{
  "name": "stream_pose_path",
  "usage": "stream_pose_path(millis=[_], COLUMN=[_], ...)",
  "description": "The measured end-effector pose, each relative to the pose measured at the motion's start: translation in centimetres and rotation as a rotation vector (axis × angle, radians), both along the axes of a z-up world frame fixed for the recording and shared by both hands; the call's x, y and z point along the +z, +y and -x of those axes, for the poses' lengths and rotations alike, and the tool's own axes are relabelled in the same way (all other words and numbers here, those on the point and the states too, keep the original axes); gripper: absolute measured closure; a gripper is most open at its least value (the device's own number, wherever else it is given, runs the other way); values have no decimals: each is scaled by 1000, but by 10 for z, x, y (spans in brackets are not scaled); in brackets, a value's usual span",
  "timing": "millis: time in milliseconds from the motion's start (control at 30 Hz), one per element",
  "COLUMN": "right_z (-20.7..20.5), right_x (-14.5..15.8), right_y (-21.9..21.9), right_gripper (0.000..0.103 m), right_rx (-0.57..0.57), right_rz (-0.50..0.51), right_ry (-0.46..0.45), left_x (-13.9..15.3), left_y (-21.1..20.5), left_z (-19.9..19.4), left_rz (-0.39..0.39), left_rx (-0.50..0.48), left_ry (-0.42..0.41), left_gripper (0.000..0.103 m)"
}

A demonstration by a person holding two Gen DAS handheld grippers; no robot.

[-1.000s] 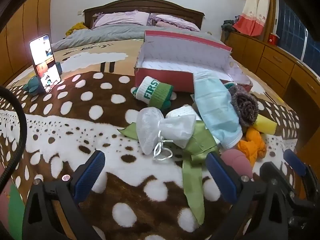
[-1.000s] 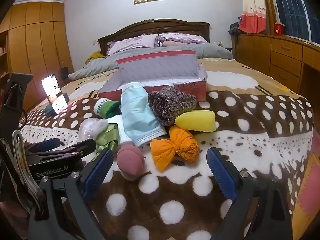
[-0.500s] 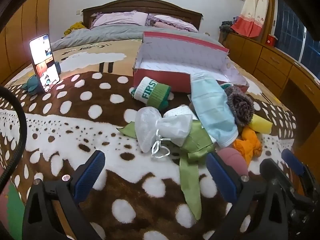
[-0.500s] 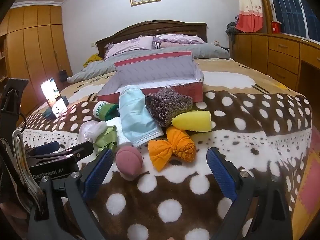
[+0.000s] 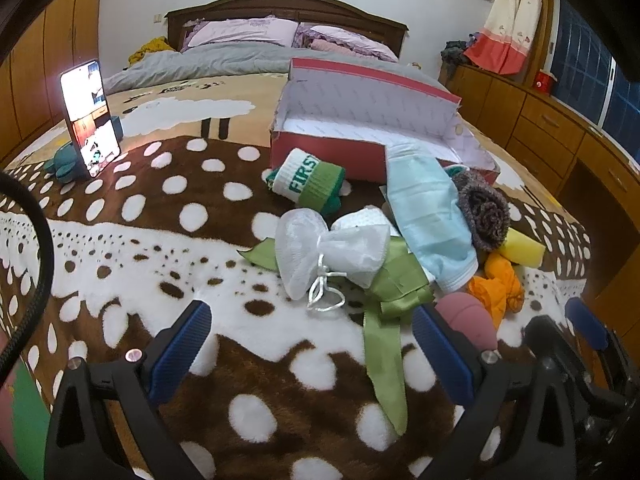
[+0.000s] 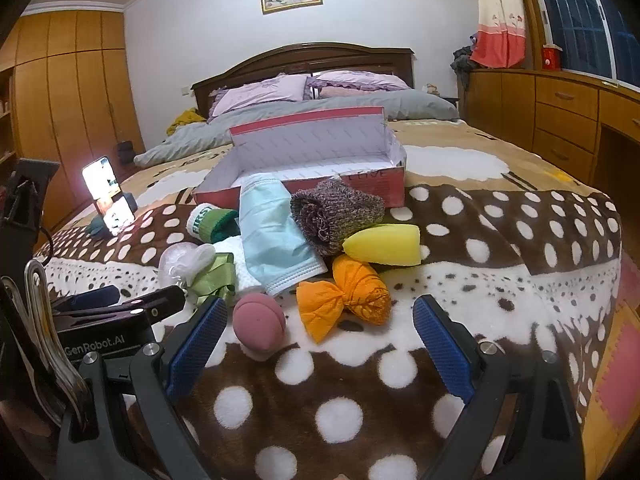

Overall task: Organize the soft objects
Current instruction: 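Move the right gripper toward the pink ball while the left approaches the white mesh pouch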

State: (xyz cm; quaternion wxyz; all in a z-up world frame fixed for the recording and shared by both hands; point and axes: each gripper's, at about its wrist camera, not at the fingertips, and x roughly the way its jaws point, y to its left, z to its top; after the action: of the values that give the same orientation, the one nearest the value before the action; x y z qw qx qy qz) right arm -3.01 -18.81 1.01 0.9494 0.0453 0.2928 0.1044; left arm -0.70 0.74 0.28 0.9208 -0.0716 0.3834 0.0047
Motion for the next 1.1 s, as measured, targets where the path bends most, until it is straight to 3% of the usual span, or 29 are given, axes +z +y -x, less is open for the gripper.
stream_pose_path(millis=[500,800,1100], right_z=[3,6,4], right_x=[7,8,4], right_y=[-10,-13,-10], right_gripper=[6,6,23], right_rx=[6,23,65], right_rz=[-22,-17,-26], right_ry=[4,13,46], left_x=[4,6,3], left_y=[15,18,24], left_z=[4,6,-12], left_rz=[2,-5,6], left_rx=[-41,-75,-82], left_ry=[18,14,24], left_gripper=[3,19,30])
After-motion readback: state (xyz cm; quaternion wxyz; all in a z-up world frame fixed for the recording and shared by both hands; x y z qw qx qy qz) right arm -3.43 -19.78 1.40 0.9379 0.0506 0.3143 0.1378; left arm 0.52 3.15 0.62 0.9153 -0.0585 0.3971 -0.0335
